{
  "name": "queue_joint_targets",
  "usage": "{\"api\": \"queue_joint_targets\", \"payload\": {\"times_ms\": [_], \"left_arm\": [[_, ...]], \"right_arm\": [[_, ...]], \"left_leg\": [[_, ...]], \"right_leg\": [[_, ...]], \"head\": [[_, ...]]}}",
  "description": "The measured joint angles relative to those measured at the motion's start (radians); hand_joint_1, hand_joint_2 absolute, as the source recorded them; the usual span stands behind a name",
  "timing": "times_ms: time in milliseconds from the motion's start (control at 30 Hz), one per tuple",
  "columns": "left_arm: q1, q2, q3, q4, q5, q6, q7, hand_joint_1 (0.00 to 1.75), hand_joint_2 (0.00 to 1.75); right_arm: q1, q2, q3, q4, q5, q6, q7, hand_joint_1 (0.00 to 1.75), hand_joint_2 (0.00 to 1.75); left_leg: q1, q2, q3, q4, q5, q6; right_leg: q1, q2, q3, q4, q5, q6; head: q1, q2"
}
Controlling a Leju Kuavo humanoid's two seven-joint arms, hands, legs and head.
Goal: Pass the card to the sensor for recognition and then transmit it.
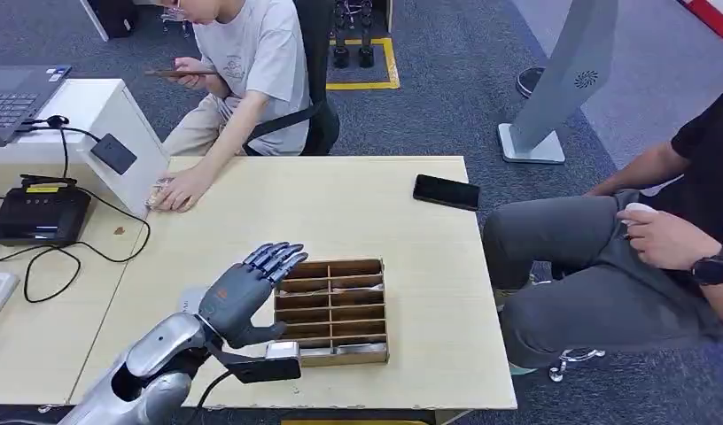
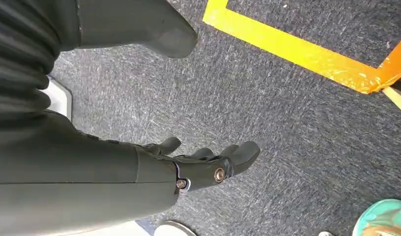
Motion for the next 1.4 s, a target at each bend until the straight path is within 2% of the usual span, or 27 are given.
{"api": "queue_joint_targets", "payload": {"times_ms": [600,833,1400], "left_arm": [[0.035,-0.039,0.056,0.028,-0.001,0.0,0.011,0.0,1.75],[0.046,-0.049,0.063,0.03,-0.031,0.01,0.029,0.0,1.75],[0.048,-0.083,0.066,0.03,-0.018,0.014,0.015,0.0,1.75]], "right_arm": [[0.0,0.002,0.0,-0.009,0.0,0.0,0.0,0.0,1.75],[0.001,0.003,0.0,-0.009,0.0,0.0,0.0,0.0,1.75],[0.001,0.004,0.0,-0.015,0.0,0.003,0.0,0.0,1.75]], "left_leg": [[0.0,0.0,0.0,0.0,0.0,0.0],[0.0,0.0,0.0,0.0,0.0,0.0],[0.0,0.0,0.0,0.0,0.0,0.0]], "right_leg": [[0.0,0.0,0.0,0.0,0.0,0.0],[0.0,0.0,0.0,0.0,0.0,0.0],[0.0,0.0,0.0,0.0,0.0,0.0]], "head": [[0.0,0.0],[0.0,0.0],[0.0,0.0]]}}
